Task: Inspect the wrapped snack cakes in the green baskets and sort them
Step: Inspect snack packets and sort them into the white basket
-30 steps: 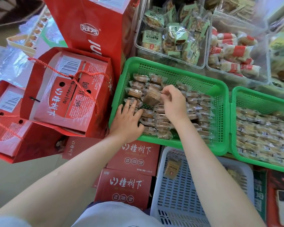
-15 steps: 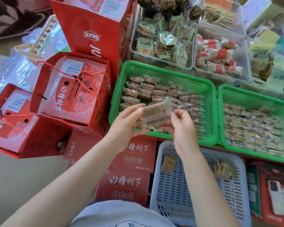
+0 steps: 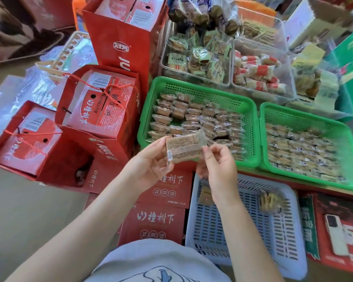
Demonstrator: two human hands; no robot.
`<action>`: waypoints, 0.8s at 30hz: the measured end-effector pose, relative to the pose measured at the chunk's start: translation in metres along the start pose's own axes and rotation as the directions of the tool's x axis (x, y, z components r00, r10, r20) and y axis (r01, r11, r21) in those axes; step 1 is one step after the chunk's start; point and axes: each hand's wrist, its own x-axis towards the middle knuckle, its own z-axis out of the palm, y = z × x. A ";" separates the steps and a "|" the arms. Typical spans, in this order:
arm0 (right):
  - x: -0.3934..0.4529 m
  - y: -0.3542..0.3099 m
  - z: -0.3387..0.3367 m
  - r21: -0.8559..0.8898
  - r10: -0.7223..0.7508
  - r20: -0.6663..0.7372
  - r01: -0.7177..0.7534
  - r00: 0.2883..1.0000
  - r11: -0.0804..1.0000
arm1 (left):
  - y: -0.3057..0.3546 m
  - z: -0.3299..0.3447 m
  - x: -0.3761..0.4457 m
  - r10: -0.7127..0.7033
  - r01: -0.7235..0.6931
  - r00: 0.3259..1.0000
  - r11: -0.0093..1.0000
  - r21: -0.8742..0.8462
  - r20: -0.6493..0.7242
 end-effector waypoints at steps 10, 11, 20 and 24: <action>-0.039 -0.002 -0.027 -0.270 -0.156 -0.013 0.147 0.988 0.952 | -0.022 0.011 -0.038 -0.040 0.028 0.994 0.993 -0.114 -0.098; -0.042 0.000 -0.029 -0.303 -0.171 -0.038 0.151 0.985 0.941 | -0.024 0.011 -0.040 -0.024 0.009 0.993 0.993 -0.122 -0.118; -0.066 0.008 -0.024 -0.298 -0.146 -0.023 0.133 0.989 0.945 | -0.041 0.014 -0.064 0.502 -0.218 0.852 0.601 0.769 -0.151; -0.067 0.011 -0.025 -0.140 -0.072 0.006 0.072 0.997 0.988 | -0.037 0.004 -0.070 0.528 -0.238 0.833 0.608 0.758 -0.162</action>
